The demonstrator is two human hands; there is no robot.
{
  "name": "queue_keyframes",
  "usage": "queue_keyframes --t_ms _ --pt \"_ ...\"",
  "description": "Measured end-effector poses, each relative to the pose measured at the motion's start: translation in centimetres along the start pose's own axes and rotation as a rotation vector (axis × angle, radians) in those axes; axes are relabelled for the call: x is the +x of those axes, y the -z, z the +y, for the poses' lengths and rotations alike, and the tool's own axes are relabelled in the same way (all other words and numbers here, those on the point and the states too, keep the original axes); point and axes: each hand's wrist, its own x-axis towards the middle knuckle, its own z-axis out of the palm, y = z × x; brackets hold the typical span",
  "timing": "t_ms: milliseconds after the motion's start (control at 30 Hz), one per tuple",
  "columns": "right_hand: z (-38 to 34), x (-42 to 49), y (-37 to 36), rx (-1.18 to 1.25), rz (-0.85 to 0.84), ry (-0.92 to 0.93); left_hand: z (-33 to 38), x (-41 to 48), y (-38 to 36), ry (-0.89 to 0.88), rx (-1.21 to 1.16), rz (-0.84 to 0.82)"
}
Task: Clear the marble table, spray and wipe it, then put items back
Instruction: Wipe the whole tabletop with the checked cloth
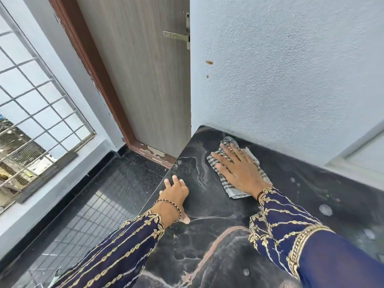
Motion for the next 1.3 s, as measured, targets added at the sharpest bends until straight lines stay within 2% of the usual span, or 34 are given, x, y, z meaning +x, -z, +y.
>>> queue_keyframes --t_ms 133,233,400,667,933,1067,1300 --pt "-5.3 -5.1 -0.6 0.030 0.053 0.102 -0.3 -2.2 -0.3 -0.032 -0.154 0.072" --pt "-9.8 -9.6 -1.1 0.048 0.046 0.196 -0.9 -5.8 -2.8 -0.063 -0.420 0.277" --pt "-16.2 -16.7 -0.7 0.121 -0.002 0.329 -0.6 -13.2 -7.7 -0.059 -0.313 0.497" --pt "-24.2 -28.0 -2.3 0.109 0.002 0.482 -0.8 -20.4 -12.2 -0.129 -0.355 0.492" --pt "-19.2 -35.6 -2.9 0.079 0.022 0.436 0.9 -22.9 -13.3 -0.168 -0.342 0.348" --pt "-14.9 -33.0 -1.9 0.048 0.006 0.449 2.3 -21.6 -12.8 -0.187 -0.363 0.319" --pt "-6.6 -24.2 -0.7 0.060 -0.069 0.376 5.9 -16.5 -10.6 -0.272 -0.563 0.318"
